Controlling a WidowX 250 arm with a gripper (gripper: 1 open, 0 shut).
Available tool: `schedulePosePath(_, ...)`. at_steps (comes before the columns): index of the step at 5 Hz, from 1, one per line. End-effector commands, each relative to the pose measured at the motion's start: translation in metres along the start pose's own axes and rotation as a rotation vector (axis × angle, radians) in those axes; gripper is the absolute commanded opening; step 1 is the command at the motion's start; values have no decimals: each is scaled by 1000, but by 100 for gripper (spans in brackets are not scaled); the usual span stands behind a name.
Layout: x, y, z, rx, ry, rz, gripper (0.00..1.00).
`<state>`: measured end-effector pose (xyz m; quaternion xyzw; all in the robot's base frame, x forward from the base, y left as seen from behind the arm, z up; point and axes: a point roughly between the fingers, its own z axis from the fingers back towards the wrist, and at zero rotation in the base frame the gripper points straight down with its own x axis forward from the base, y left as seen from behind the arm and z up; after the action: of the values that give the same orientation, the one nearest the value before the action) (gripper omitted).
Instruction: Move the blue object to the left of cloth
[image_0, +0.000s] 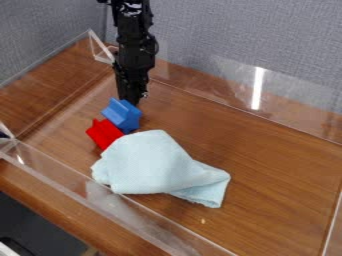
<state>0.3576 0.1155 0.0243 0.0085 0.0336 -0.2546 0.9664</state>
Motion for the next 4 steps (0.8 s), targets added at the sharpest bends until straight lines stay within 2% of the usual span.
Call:
schedulePosePath(1,-2,8,9,21,-23,17,0)
schedulePosePath(4,-8,10,15,23,-36,18,0)
